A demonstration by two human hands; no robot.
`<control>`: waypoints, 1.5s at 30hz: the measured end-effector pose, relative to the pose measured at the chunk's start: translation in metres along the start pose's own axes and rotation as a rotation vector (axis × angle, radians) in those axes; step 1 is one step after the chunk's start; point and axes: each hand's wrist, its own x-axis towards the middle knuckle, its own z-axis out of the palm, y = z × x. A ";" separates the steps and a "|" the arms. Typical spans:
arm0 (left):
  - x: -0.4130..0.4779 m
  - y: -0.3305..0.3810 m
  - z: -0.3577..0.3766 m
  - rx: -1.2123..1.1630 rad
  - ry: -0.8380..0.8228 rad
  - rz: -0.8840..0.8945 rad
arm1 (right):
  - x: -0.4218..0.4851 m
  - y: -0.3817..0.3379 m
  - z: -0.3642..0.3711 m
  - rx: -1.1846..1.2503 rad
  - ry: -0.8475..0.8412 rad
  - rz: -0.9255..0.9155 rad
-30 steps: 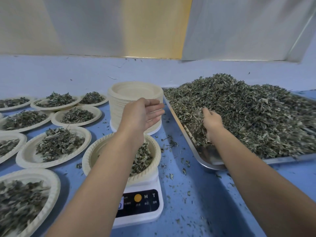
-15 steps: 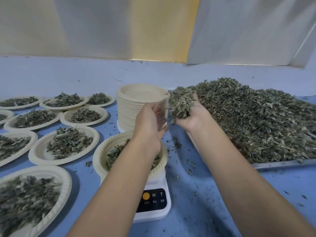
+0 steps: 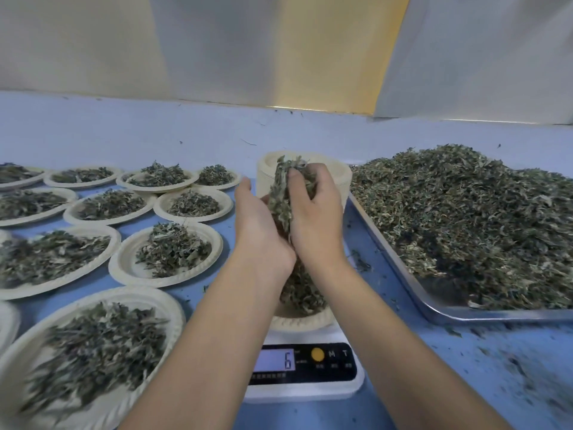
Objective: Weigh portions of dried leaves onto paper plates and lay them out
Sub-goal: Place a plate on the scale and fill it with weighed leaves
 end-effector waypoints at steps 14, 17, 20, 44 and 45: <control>0.018 -0.009 -0.012 -0.009 0.065 0.126 | -0.003 0.001 0.005 -0.245 -0.223 0.031; 0.018 -0.007 -0.012 0.004 0.094 0.047 | -0.001 0.003 0.004 -0.227 -0.117 0.074; 0.017 -0.001 -0.012 0.010 0.102 -0.005 | 0.005 0.002 0.001 -0.072 -0.056 0.228; 0.006 0.033 -0.015 -0.177 0.107 0.017 | 0.020 -0.001 -0.038 -0.279 -0.568 0.219; 0.007 0.033 -0.016 -0.170 0.113 0.018 | 0.020 -0.001 -0.038 -0.259 -0.574 0.217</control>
